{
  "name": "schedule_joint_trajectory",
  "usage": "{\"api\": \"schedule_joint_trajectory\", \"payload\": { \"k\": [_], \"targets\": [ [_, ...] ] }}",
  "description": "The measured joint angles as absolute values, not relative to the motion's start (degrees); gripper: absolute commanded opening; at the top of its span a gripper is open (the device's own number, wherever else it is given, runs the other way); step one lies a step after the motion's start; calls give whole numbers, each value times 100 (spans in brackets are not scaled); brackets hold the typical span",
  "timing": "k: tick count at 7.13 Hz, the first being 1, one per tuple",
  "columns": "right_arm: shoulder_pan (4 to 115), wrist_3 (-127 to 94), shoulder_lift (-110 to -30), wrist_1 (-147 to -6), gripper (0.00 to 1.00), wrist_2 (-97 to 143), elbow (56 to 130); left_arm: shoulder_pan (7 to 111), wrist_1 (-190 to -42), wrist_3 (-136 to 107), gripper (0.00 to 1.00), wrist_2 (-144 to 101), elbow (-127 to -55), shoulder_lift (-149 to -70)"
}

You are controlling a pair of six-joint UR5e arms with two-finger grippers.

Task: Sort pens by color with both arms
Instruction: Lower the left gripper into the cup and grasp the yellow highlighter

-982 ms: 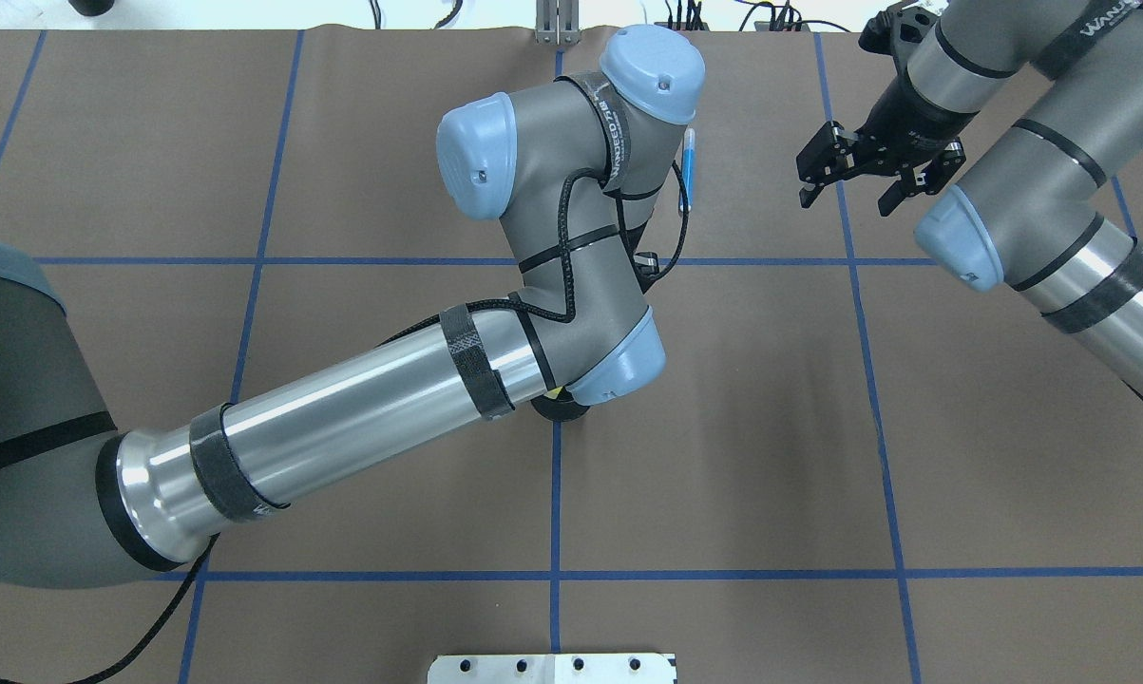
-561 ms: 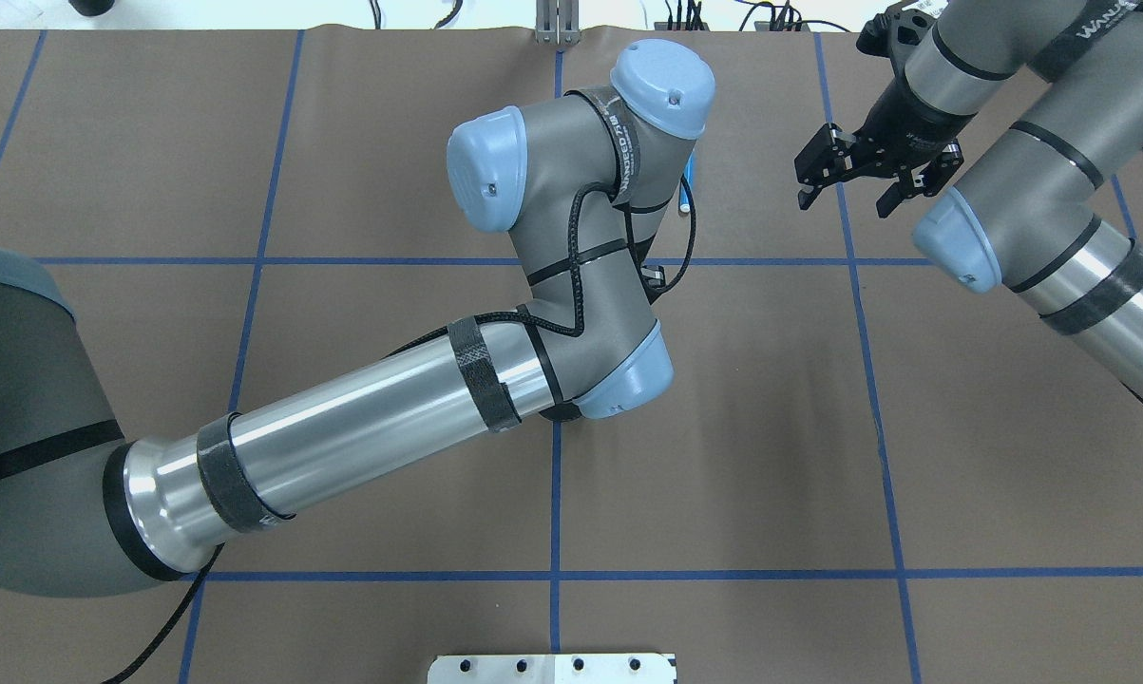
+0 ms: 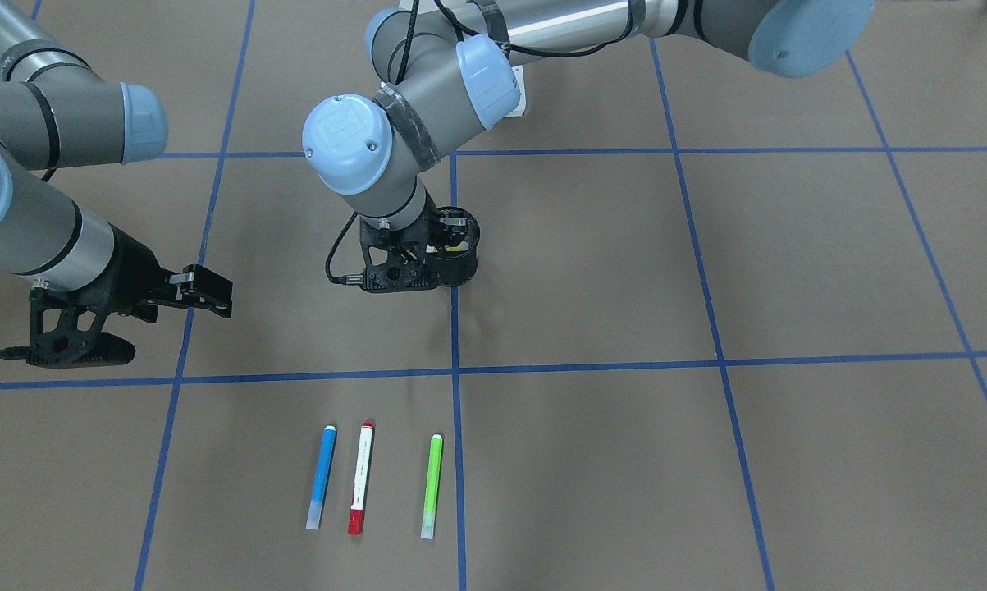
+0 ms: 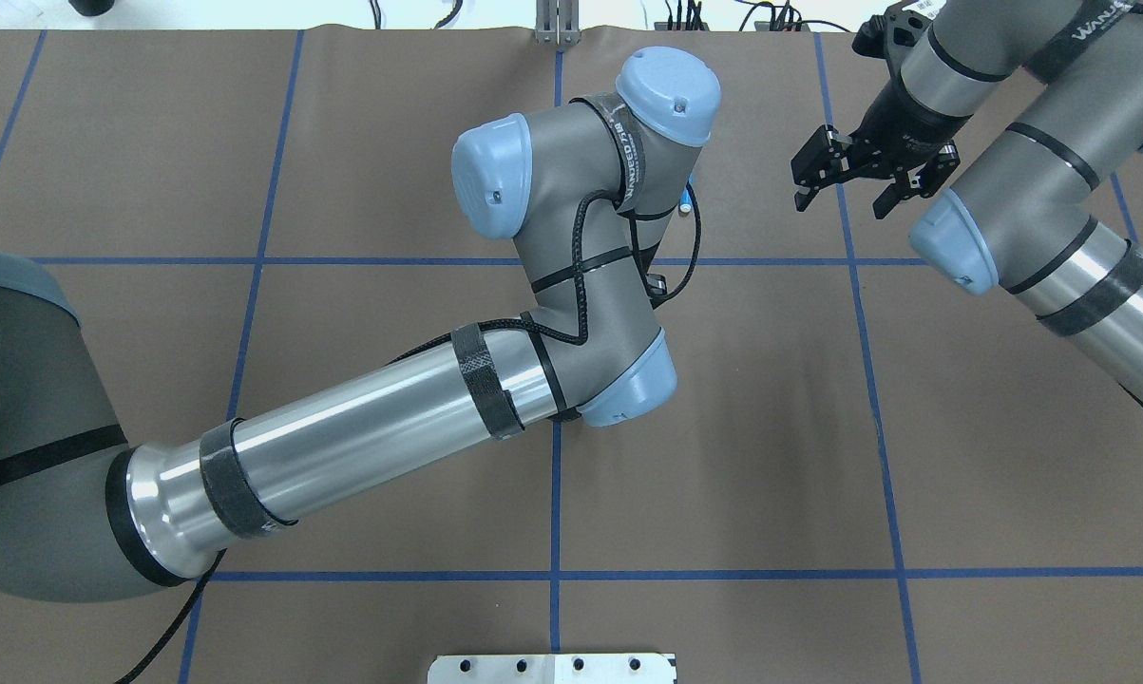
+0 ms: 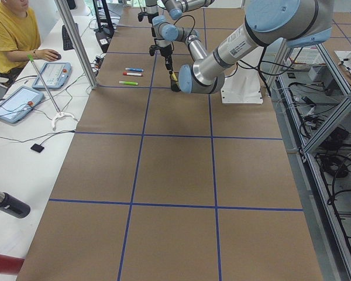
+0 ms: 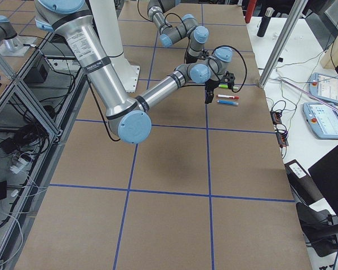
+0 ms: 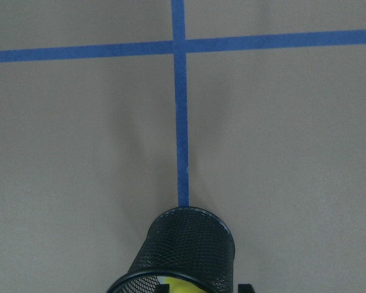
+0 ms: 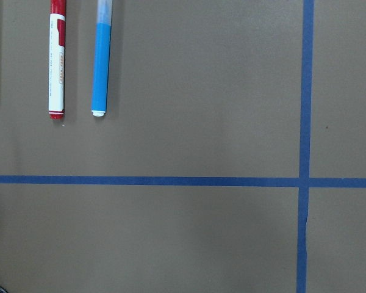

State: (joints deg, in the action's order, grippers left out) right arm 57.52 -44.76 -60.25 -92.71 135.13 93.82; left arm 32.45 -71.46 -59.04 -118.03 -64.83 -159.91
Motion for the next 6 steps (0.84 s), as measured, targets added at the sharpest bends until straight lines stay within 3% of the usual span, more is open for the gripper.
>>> {"api": "schedule_joint_trajectory", "payload": {
  "k": [2,6],
  "targets": [
    [5745,-4479,-6021,-9265,100,13513,9379,3237,-7146,-5906,34,-11804,-6486,-15985],
    [5731,-4482,-6007,-9264,100,13509,9379,3234,-7144,-5906,13,-11806,-6497,-15975]
  ]
}}
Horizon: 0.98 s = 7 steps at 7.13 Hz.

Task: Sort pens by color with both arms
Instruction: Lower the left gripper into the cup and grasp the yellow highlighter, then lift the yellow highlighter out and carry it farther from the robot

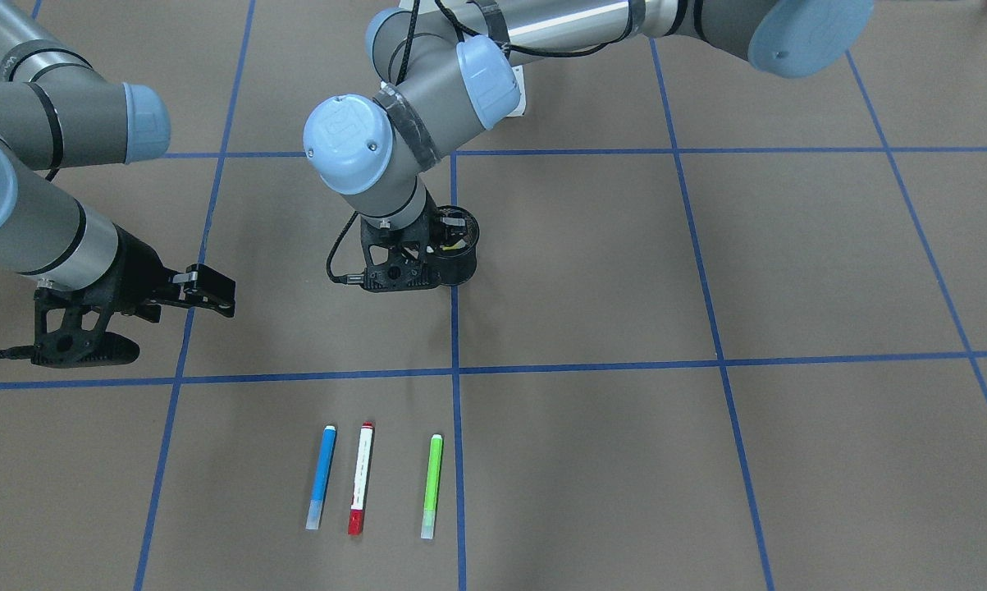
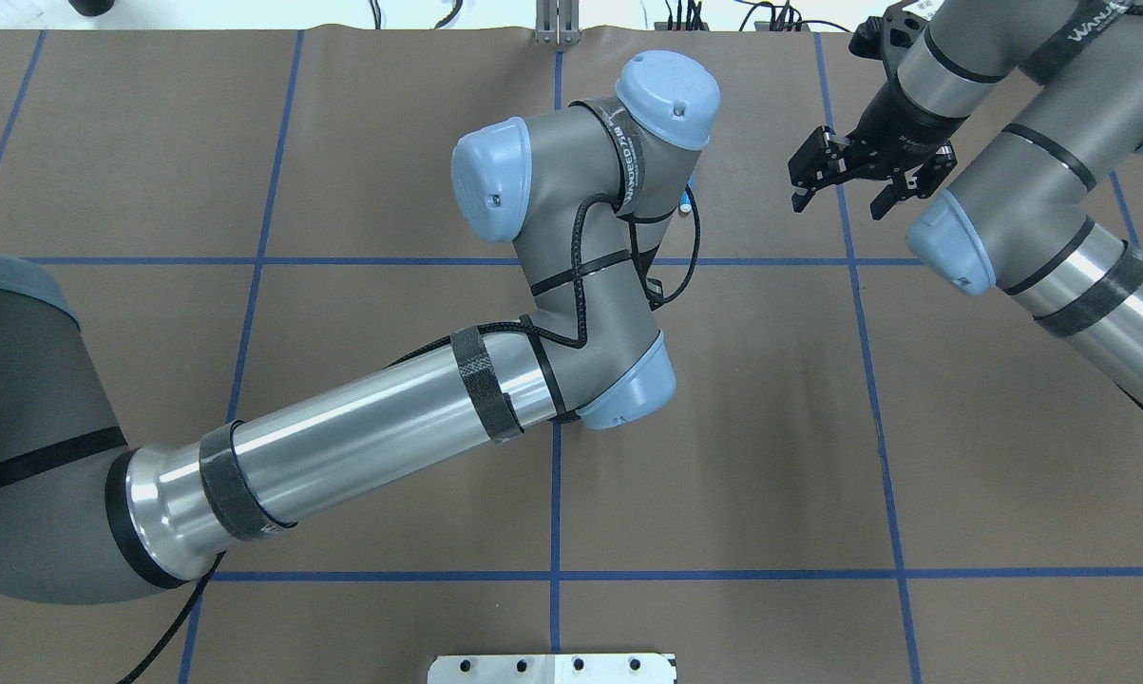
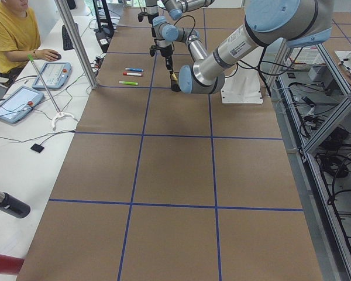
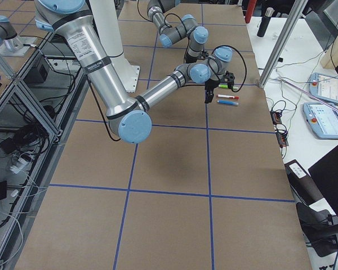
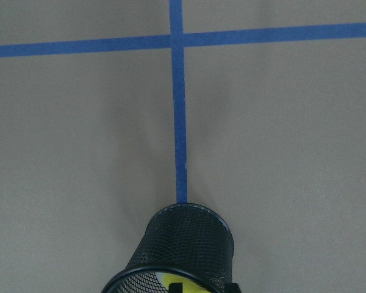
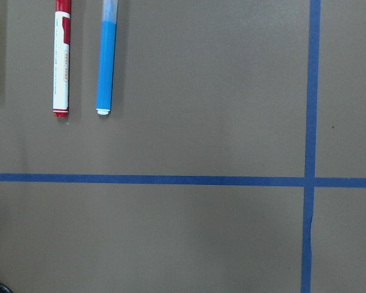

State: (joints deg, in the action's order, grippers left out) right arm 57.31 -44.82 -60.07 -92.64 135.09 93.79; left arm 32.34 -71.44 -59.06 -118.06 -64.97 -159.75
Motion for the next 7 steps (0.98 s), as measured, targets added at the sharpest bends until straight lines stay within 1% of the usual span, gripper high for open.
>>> {"api": "schedule_joint_trajectory", "payload": {
  "k": [3,4,7],
  "targets": [
    [5731,-4485,-5970,-9266,100,13509,9386,3245,-7008,-5906,7,-11807,-6692,-15982],
    [5730,-4488,-5956,-9264,100,13509,9387,3266,-6818,-5908,0,-11791,-6946,-15981],
    [5730,-4491,-5944,-9263,100,13497,9403,3569,-6456,-5905,0,-11778,-7899,-15956]
  ]
}}
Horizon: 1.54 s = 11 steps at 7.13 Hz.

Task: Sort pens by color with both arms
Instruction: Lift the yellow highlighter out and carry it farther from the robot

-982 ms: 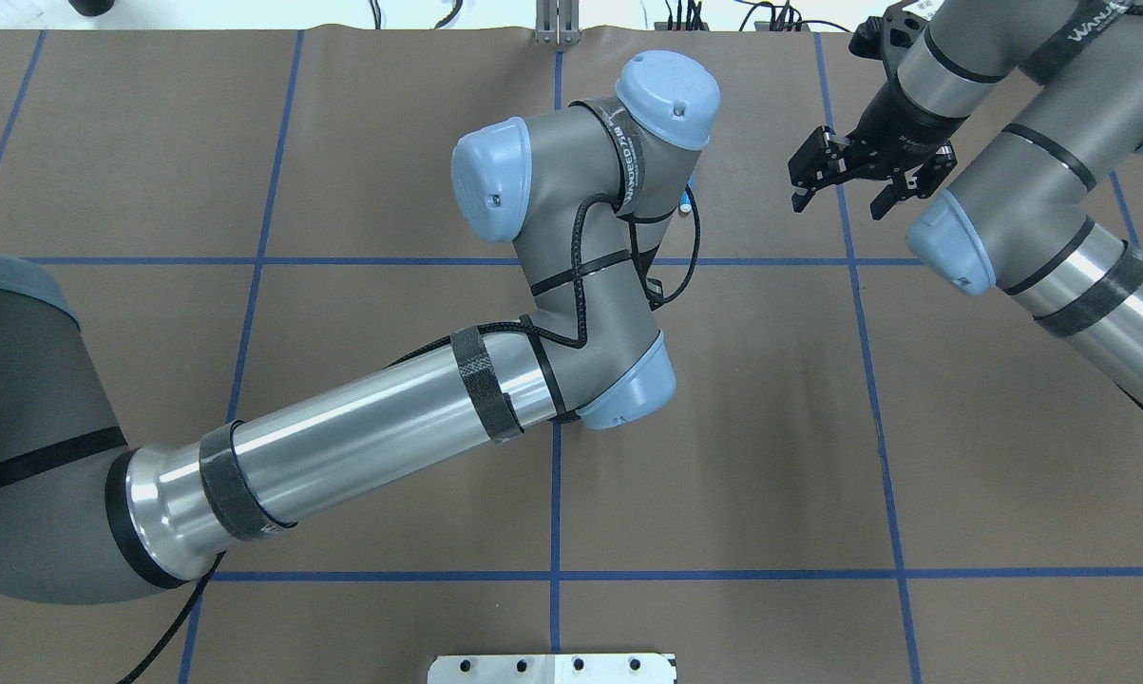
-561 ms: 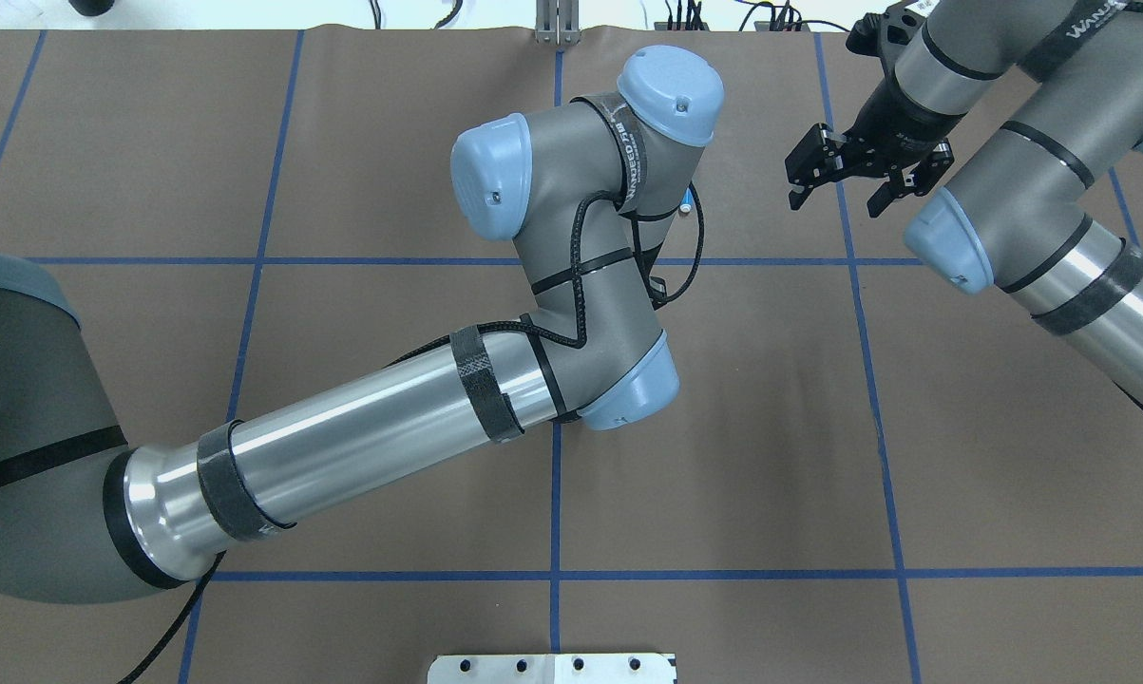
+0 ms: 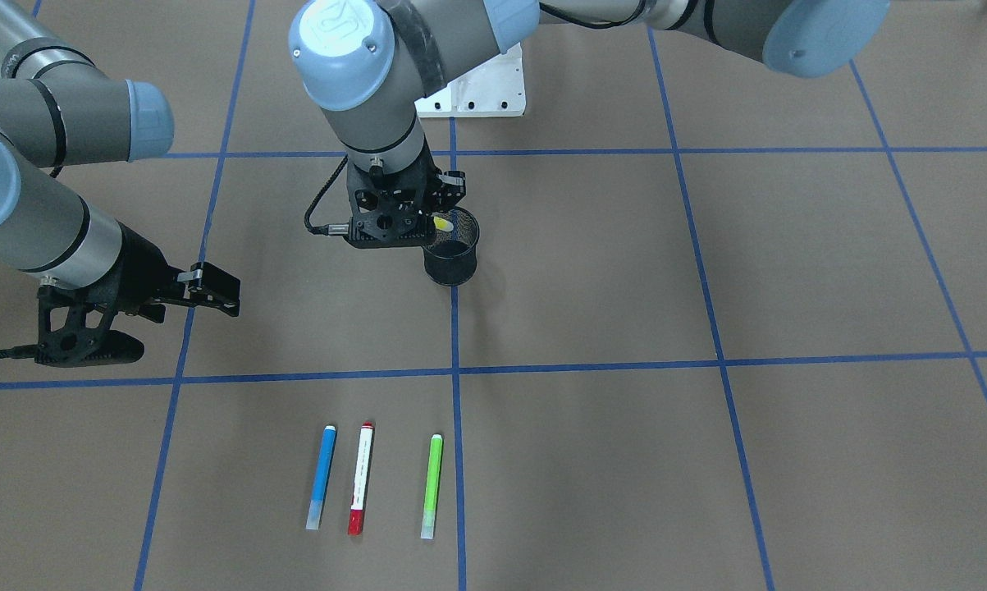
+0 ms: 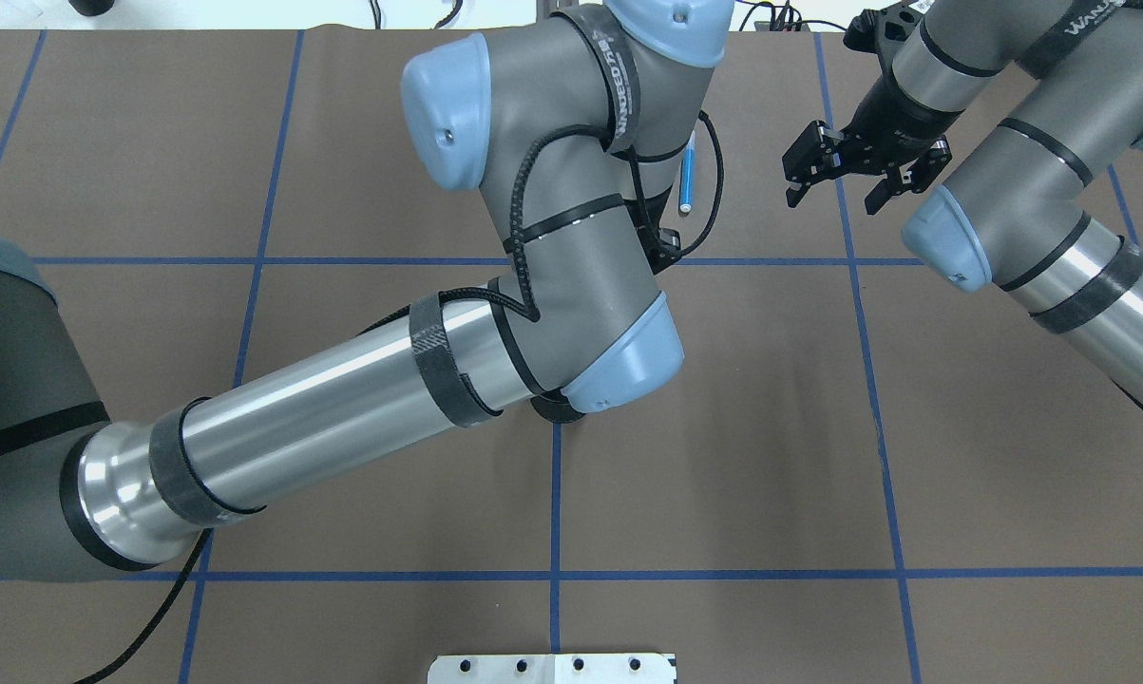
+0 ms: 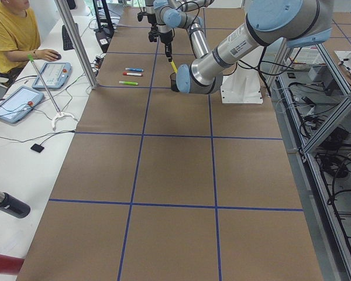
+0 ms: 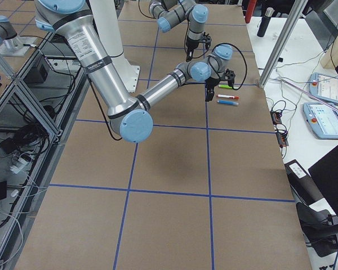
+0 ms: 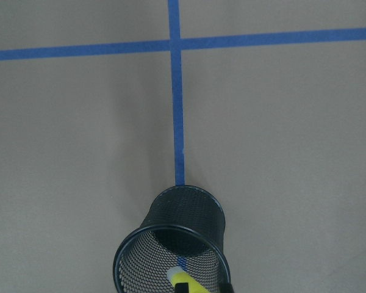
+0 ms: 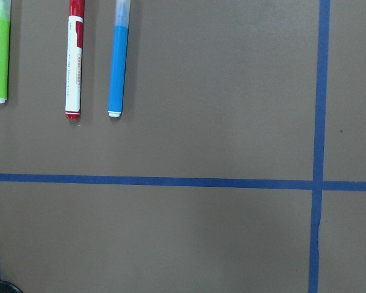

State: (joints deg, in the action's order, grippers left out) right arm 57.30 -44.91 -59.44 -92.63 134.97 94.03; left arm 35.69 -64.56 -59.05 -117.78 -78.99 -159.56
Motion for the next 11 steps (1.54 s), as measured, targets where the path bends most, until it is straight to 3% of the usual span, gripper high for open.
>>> {"api": "schedule_joint_trajectory", "payload": {
  "k": [3,5,9,11],
  "targets": [
    [5730,-4491,-5950,-9264,100,13491,9428,4097,-6695,-5905,0,-11824,-8909,-15746],
    [5730,-4491,-5950,-9264,100,13491,9430,4391,-8094,-6147,0,-11824,-9083,-15189],
    [5723,-4491,-5943,-9258,100,13491,9430,4732,-10994,-6753,0,-11166,-8762,-14333],
    [5722,-4491,-5942,-9261,100,13491,9423,4723,-12648,-6987,0,-10333,-7863,-14281]
  ]
}}
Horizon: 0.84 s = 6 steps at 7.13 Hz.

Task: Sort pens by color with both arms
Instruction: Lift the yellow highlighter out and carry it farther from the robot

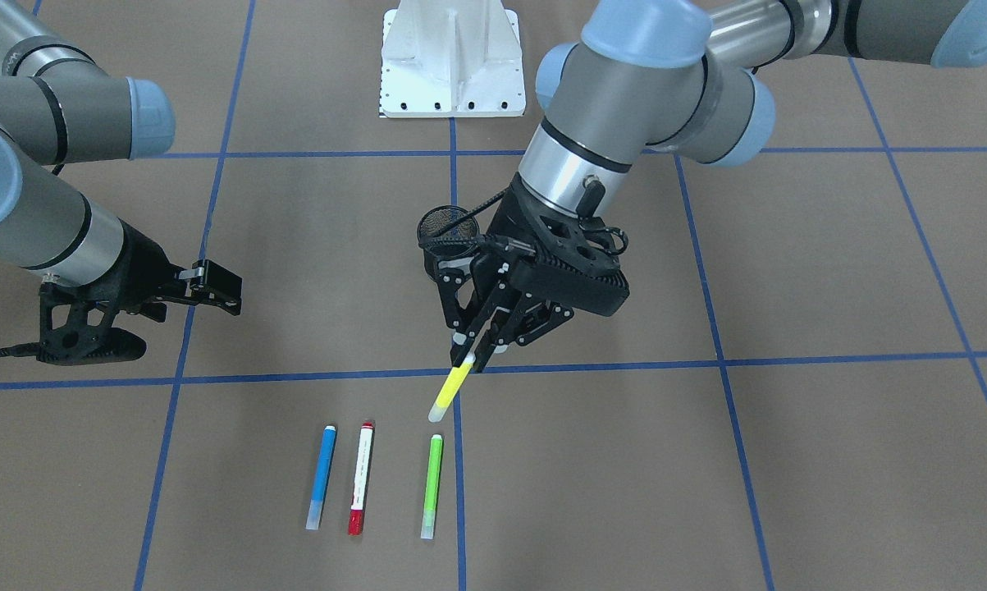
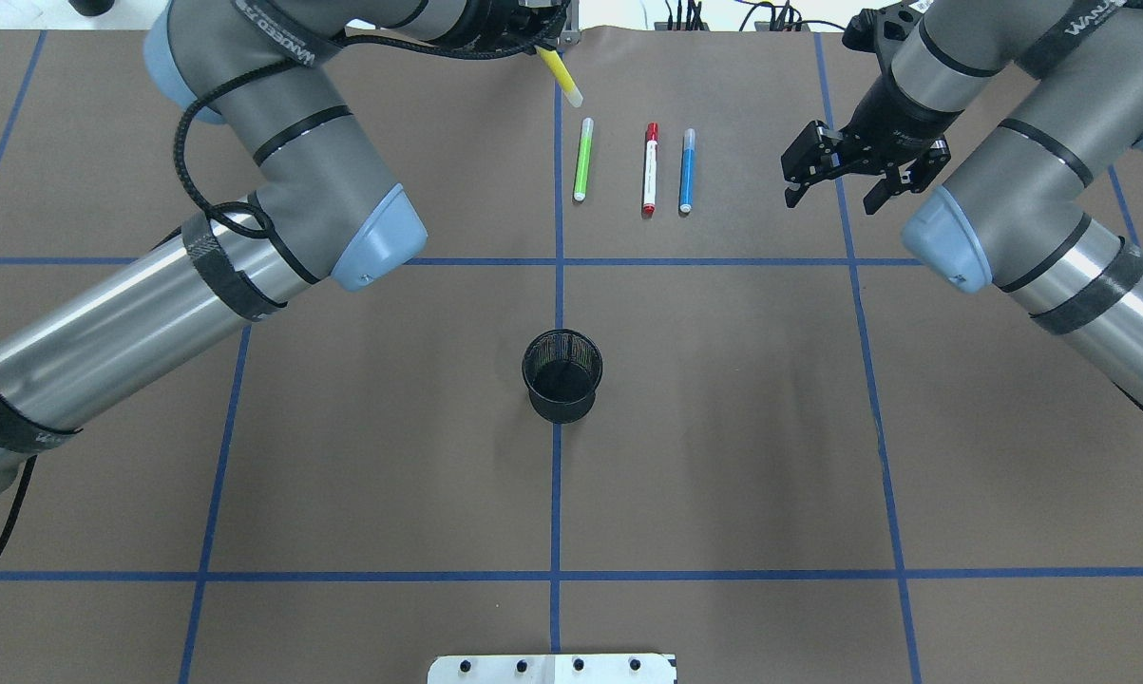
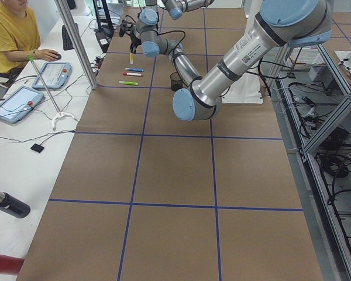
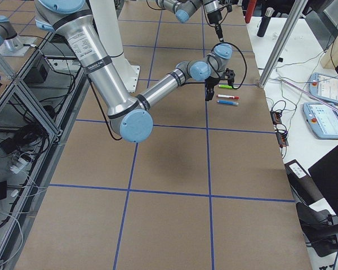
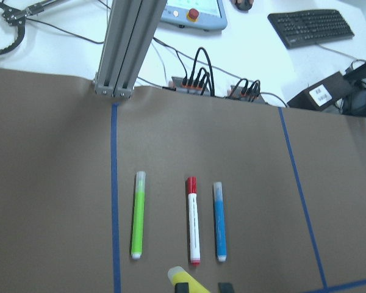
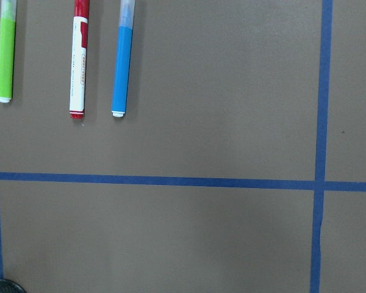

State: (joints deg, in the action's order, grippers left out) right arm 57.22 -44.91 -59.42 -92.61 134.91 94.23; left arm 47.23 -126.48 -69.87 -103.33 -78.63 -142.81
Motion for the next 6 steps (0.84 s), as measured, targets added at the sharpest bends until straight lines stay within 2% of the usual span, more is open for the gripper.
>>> {"api": "schedule_joint_trajectory", "payload": {
  "k": [2,6],
  "targets": [
    [5722,-4491,-5942,-9256,100,13491,9422,4663,-14216,-7034,0,-9512,-6912,-14274],
    [5707,-4489,-5950,-9255,100,13487,9408,4050,-15875,-7032,0,-8063,-5829,-14121]
  ]
}}
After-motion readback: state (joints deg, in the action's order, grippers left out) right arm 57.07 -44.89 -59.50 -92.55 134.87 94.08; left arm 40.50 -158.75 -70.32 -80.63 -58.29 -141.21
